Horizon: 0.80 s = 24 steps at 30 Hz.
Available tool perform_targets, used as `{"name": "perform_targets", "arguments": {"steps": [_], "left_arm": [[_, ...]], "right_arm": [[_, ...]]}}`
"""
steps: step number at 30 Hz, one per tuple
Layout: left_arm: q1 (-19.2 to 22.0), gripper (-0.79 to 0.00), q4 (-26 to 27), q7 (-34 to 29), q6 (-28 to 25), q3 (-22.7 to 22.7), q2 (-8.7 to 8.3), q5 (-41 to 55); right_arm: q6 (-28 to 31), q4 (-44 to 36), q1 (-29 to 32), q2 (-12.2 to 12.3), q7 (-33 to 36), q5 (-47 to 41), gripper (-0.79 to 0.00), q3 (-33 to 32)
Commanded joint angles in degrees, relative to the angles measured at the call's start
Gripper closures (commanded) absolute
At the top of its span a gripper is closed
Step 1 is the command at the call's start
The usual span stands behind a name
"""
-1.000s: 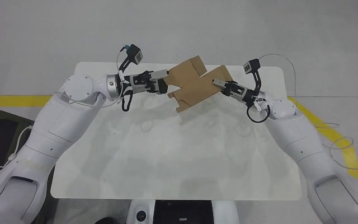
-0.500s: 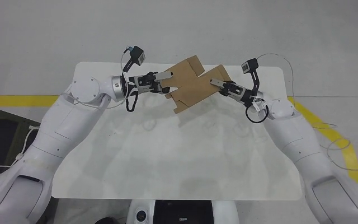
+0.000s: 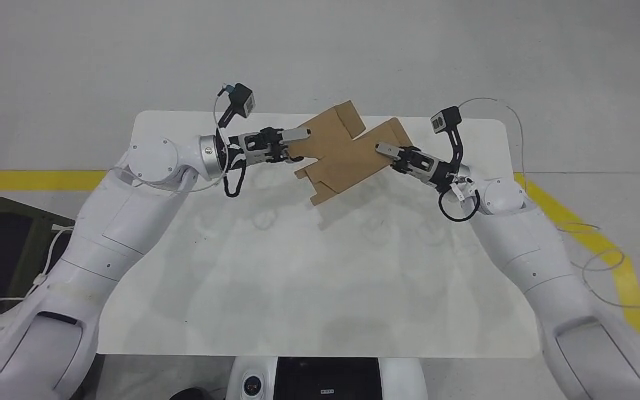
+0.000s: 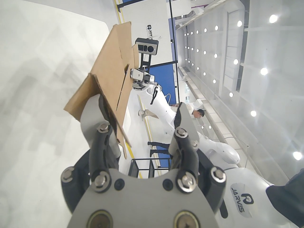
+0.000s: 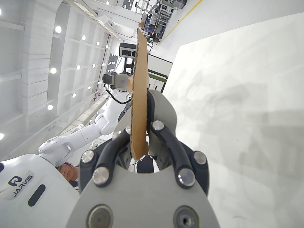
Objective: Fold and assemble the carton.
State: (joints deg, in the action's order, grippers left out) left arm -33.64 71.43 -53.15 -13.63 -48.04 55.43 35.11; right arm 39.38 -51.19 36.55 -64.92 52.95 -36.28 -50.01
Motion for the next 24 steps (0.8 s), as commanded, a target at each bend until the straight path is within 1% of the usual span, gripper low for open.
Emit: {"name": "perform_targets", "arguments": {"steps": [1,3,5,7,8,12,19,21,23,24], "left_arm": [[-0.1,-0.48,-0.2,0.0,0.2,-0.2,0.09,-0.6],[-0.3,-0.459,-0.4,-0.3,0.4,-0.4,0.19,-1.1],[-0.5,-0.391,-0.6,-0.7,0.7,-0.5,0.26,-2.0],[-0.5,-0.363,-0.9,-1.0,1.0,-0.7,0.34,-2.7],[-0.6,-0.363,-0.9,-1.2,1.1,-0.8,0.38,-3.0],[-0.7,-0.259,-1.2,-1.4,1.5,-1.2,0.56,-3.9],[-1.1,-0.182,-1.4,-2.4,2.1,-1.8,0.89,-5.0],[-1.2,-0.135,-1.4,-2.5,2.3,-2.0,1.0,-5.1],[-1.3,-0.012,-1.4,-2.8,2.4,-2.1,1.08,-5.3],[-1.4,0.0,-1.4,-2.9,2.5,-2.2,1.13,-5.3]], "right_arm": [[-0.1,-0.1,0.1,-0.1,0.2,0.2,0.0,-0.3],[-0.1,-0.1,0.2,-0.1,0.4,0.5,0.0,-0.5],[-0.3,-0.1,0.2,-0.2,0.6,0.9,0.0,-0.8],[-0.4,-0.1,0.3,-0.2,0.7,1.3,0.0,-1.0],[-0.4,-0.2,0.3,-0.3,0.8,1.4,0.0,-1.2],[-0.7,-0.3,0.5,-0.4,1.0,1.9,0.0,-1.6],[-0.9,-0.3,0.7,-0.7,1.3,2.7,0.0,-2.3],[-0.9,-0.2,0.7,-0.8,1.3,2.9,0.0,-2.5],[-0.9,-0.2,0.7,-0.9,1.4,3.2,0.0,-2.8],[-1.0,-0.2,0.7,-0.9,1.4,3.4,0.0,-2.9]]}}
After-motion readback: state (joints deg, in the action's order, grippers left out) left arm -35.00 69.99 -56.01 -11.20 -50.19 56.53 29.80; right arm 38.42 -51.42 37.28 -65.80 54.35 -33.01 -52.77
